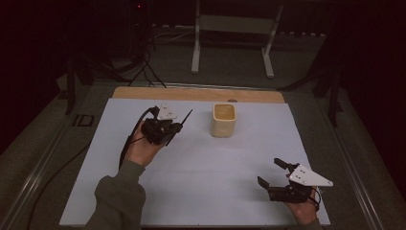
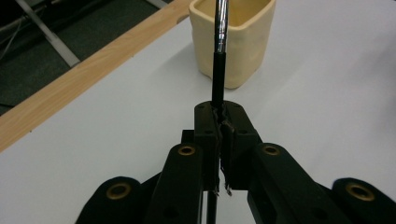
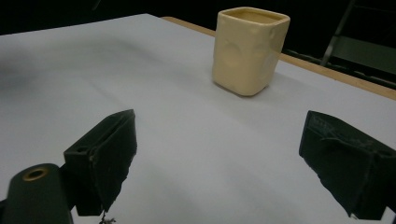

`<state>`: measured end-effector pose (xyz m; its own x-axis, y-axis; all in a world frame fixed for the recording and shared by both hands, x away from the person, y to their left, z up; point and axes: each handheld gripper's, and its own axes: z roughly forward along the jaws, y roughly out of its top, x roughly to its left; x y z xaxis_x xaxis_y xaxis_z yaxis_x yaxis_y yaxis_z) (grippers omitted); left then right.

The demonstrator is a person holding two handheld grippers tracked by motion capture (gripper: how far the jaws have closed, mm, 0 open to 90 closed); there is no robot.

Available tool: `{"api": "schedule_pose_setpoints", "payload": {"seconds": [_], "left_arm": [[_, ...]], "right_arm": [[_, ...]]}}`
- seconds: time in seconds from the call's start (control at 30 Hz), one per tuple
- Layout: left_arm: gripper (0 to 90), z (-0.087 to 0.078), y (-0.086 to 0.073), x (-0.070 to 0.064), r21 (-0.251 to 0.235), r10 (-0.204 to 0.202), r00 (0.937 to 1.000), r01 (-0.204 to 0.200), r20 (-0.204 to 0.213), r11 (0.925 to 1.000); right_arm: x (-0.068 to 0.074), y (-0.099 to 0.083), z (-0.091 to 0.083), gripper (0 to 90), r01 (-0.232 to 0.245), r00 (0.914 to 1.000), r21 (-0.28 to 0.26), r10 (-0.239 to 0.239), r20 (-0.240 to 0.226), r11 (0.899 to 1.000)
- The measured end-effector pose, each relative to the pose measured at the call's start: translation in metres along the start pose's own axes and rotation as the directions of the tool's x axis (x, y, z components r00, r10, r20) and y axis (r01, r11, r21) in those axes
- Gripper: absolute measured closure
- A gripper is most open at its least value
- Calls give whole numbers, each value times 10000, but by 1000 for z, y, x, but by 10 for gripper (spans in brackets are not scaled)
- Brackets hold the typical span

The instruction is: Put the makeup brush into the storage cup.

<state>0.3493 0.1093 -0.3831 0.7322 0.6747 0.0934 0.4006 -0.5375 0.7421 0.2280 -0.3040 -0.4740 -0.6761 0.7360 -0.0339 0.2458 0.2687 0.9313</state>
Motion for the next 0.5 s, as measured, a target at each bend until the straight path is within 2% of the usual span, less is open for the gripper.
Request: {"api": "schedule_pose_setpoints", "payload": {"seconds": [0.3, 0.5], "left_arm": [[870, 0, 1, -2, -388, 207, 9997, -211, -101, 9990], [870, 1, 3, -2, -684, 116, 9999, -116, 4, 9976]], "right_arm": [[0, 0, 0, 111, 6, 10000, -13, -6, -3, 10000], [0, 0, 0, 111, 2, 10000, -22, -2, -9, 10000]]}}
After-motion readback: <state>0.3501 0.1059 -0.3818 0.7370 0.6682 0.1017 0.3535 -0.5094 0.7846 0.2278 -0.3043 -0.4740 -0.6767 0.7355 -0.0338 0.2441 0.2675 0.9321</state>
